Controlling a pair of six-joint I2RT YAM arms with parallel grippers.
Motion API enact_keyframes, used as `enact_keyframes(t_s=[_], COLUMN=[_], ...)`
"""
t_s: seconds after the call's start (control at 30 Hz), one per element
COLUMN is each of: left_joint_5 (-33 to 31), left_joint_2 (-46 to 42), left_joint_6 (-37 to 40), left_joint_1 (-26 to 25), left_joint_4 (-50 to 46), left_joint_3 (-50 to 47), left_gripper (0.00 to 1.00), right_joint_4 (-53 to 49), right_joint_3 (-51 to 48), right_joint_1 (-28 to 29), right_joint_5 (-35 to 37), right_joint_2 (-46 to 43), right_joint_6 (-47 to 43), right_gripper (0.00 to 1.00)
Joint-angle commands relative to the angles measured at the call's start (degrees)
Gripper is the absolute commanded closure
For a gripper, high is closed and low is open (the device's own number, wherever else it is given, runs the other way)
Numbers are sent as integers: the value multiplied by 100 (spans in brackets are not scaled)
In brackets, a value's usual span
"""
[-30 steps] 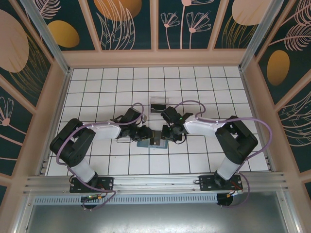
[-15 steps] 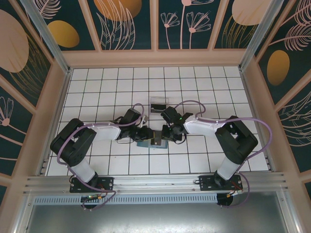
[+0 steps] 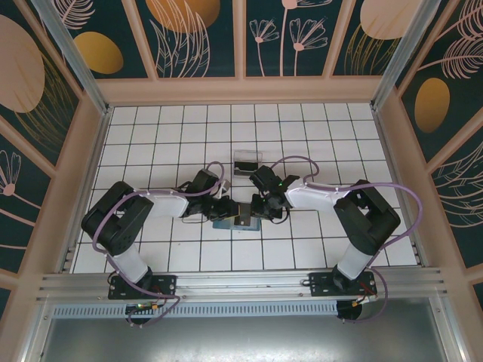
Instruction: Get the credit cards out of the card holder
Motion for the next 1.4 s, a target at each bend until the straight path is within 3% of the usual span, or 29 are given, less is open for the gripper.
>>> enact_keyframes(t_s=[0.0, 0.4, 0.77, 1.37], left_joint_5=[6, -118, -371, -1142], left_joint_2=[145, -284, -609, -1077], left_joint_6=[-28, 98, 423, 1448], left_joint_1=[-1, 135, 196, 205], left_joint_4=[117, -150, -790, -2337], left_joint_3=[-128, -224, -96, 591], left_gripper=[81, 89, 91, 94], right_joint_4=[-162, -215, -289, -399], right_joint_3=[-66, -83, -53, 19], right_joint_1=[47, 30, 18, 16], right_joint_5=[167, 268, 352, 413], right_joint_2=[249, 242, 217, 196], right_joint_6=[80, 85, 84, 60], right_gripper=[77, 78, 68, 76])
